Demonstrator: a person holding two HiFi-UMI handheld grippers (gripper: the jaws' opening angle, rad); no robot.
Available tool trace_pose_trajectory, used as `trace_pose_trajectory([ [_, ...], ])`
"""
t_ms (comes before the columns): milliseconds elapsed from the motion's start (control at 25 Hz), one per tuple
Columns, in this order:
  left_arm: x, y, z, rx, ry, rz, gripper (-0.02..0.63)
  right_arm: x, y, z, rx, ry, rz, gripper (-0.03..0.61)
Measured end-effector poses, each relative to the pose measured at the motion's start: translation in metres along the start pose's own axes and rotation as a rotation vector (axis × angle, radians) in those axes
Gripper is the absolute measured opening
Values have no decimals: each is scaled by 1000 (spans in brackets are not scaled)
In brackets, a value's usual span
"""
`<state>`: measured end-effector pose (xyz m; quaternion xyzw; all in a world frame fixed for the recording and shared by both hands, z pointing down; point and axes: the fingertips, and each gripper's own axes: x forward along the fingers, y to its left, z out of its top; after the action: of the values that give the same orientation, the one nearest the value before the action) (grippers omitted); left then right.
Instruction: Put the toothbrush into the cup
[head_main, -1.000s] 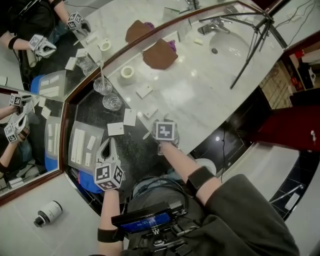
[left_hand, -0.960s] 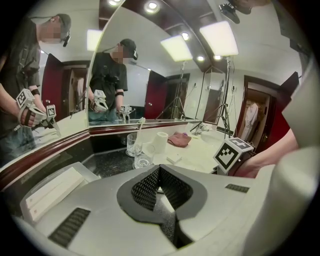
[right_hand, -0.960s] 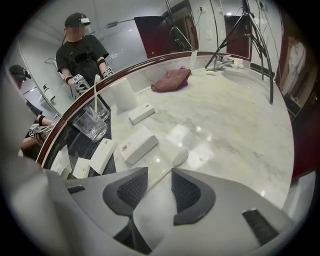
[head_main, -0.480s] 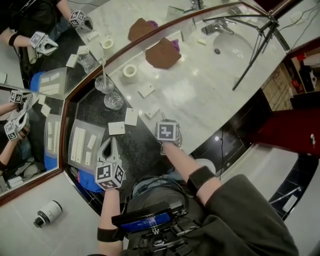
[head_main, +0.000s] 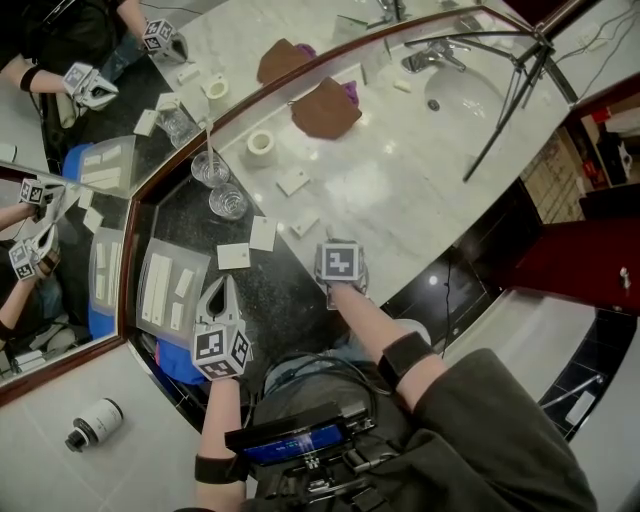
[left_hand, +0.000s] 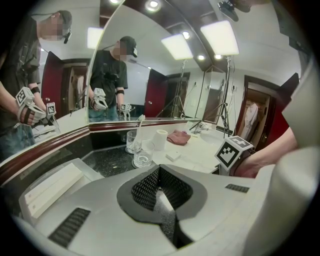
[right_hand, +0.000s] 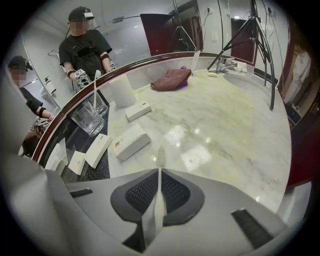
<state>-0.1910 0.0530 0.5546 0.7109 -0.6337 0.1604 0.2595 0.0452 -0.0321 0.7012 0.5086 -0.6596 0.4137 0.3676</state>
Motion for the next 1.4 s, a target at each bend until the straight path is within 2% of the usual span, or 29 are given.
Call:
trace_pose_trajectory([
  [680,-15,-16,11,-14,-53,-15,2,-61,-13,41,-120,-212,118,40],
  [1080,-29,-16,15,-52,-109,20,2,-97,-8,63,-227,-369,249,40],
  [1400,-29,-27,14,-90,-120,87,2,-107,-8,82,-308,-430,335,40],
])
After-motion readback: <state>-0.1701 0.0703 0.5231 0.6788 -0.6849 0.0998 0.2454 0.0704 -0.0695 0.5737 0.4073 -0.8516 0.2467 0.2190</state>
